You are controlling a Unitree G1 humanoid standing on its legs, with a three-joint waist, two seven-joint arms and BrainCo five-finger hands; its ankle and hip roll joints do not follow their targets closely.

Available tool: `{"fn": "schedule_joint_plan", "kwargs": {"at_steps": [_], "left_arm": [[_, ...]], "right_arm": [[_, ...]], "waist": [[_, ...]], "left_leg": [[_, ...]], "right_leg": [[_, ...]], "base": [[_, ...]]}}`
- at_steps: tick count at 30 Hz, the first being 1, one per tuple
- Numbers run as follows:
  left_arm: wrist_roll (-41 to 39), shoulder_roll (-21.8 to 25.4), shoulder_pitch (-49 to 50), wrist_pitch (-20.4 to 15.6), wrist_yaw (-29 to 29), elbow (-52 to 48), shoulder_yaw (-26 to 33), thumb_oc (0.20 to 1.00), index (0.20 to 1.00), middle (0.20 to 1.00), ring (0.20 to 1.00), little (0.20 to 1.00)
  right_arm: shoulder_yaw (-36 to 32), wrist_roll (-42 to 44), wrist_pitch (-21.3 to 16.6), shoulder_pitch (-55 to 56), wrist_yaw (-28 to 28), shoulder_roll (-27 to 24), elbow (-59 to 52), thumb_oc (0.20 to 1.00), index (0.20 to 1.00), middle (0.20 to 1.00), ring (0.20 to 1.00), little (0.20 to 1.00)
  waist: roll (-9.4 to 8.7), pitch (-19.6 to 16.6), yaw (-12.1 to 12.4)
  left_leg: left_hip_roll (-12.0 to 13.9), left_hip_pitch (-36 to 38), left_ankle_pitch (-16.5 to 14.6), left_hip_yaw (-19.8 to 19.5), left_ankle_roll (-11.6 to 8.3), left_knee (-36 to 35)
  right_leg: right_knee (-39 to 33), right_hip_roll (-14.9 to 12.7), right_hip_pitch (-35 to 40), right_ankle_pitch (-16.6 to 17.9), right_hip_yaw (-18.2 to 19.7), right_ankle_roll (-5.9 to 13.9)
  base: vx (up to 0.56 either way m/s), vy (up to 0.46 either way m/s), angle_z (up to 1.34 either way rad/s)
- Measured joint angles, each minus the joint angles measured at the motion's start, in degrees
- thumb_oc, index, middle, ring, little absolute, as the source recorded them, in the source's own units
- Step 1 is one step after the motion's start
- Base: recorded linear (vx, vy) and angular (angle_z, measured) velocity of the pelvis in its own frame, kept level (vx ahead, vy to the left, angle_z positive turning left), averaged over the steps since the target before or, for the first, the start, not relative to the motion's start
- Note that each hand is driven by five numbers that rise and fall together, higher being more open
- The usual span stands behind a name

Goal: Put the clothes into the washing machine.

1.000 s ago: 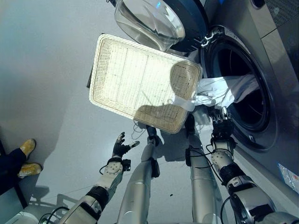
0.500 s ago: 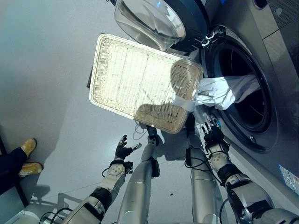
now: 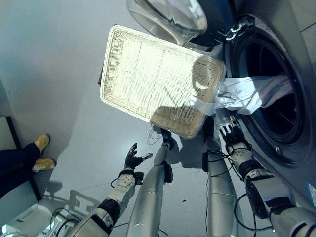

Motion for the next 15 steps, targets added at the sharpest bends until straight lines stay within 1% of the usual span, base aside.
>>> {"fn": "schedule_joint_plan", "kwargs": {"at_steps": [2, 3, 5, 6, 10, 11, 12, 14, 15], "left_arm": [[0.0, 0.1, 0.0, -0.3, 0.6, -1.6, -1.0, 1.000, 1.000, 1.000, 1.000, 1.000], [0.0, 0.1, 0.0, -0.3, 0.6, -1.6, -1.0, 1.000, 1.000, 1.000, 1.000, 1.000], [-0.1, 0.2, 0.0, -0.8, 1.1, -2.4, -1.5, 1.000, 1.000, 1.000, 1.000, 1.000], [-0.2, 0.1, -0.3, -0.8, 1.1, -2.4, -2.1, 1.000, 1.000, 1.000, 1.000, 1.000], [-0.7, 0.4, -0.2, -1.2, 1.8, -3.9, -3.2, 1.000, 1.000, 1.000, 1.000, 1.000], [-0.7, 0.7, -0.1, -1.2, 2.2, -4.9, -3.5, 1.000, 1.000, 1.000, 1.000, 1.000], [-0.7, 1.5, 0.0, -1.2, 2.6, -6.3, -4.4, 1.000, 1.000, 1.000, 1.000, 1.000], [-0.7, 1.8, -0.1, -1.2, 2.9, -7.0, -4.4, 1.000, 1.000, 1.000, 1.000, 1.000], [-0.7, 1.9, -0.1, -1.1, 3.3, -7.3, -4.4, 1.000, 1.000, 1.000, 1.000, 1.000]], "right_arm": [[0.0, 0.0, -0.4, -1.1, -0.4, -1.0, 0.0, 1.000, 1.000, 1.000, 1.000, 1.000], [0.0, 0.0, -0.4, -1.1, -0.4, -1.0, 0.0, 1.000, 1.000, 1.000, 1.000, 1.000], [-0.9, 0.0, -0.7, -3.1, -0.5, -1.5, 0.1, 1.000, 1.000, 1.000, 1.000, 1.000], [-1.5, 0.0, -1.2, -3.5, -0.4, -1.8, 0.3, 1.000, 1.000, 1.000, 1.000, 1.000], [-1.9, -0.2, -3.5, -6.1, -0.2, -3.1, 1.7, 1.000, 1.000, 1.000, 1.000, 1.000], [-2.0, -0.5, -4.1, -7.1, 0.0, -3.7, 1.4, 1.000, 1.000, 1.000, 1.000, 1.000], [-1.8, -1.7, -5.1, -8.5, 0.1, -4.6, 1.3, 1.000, 1.000, 1.000, 1.000, 1.000], [-1.7, -2.5, -5.5, -10.0, 0.1, -5.4, 1.1, 1.000, 1.000, 1.000, 1.000, 1.000], [-1.3, -4.6, -5.9, -11.1, 0.1, -6.0, 1.0, 1.000, 1.000, 1.000, 1.000, 1.000]], "waist": [[0.05, 0.0, 0.9], [0.05, 0.0, 0.9], [0.07, 0.0, 1.7], [0.07, 0.0, 2.3], [0.10, -0.1, 3.2], [0.10, -0.1, 3.9], [0.14, -0.1, 4.0], [0.13, -0.1, 4.1], [0.13, -0.1, 4.2]], "left_leg": [[0.2, -1.9, -0.2, -0.6, -0.33, 0.9], [0.2, -1.9, -0.2, -0.6, -0.33, 0.9], [0.5, -4.4, -0.3, -1.4, -0.70, 2.0], [0.6, -4.8, -0.4, -1.6, -0.88, 2.3], [0.9, -6.8, -0.8, -2.2, -1.40, 3.5], [1.0, -7.7, -0.8, -2.3, -1.44, 3.7], [1.0, -9.3, -0.7, -2.8, -1.58, 4.1], [1.1, -10.7, -0.6, -3.0, -1.79, 4.2], [1.2, -11.6, -0.5, -3.3, -1.91, 4.3]], "right_leg": [[1.4, 0.1, -2.0, -0.7, -0.2, -0.42], [1.4, 0.1, -2.0, -0.7, -0.2, -0.42], [2.7, 0.3, -4.3, -1.2, -0.7, -0.95], [3.2, 0.3, -4.6, -1.6, -0.8, -1.11], [4.4, 0.4, -6.4, -2.3, -1.6, -1.67], [4.6, 0.4, -7.3, -2.3, -1.7, -1.75], [5.1, 0.4, -8.7, -2.4, -1.9, -1.88], [5.2, 0.4, -9.9, -2.4, -2.2, -1.90], [5.2, 0.4, -10.7, -2.4, -2.6, -1.97]], "base": [[0.03, -0.042, 0.08], [0.03, -0.038, 0.07], [0.05, -0.051, 0.08], [0.05, -0.061, 0.09], [0.03, -0.043, 0.07], [0.02, -0.040, 0.07], [0.02, -0.031, 0.06], [0.02, -0.032, 0.06], [0.01, -0.030, 0.05]]}}
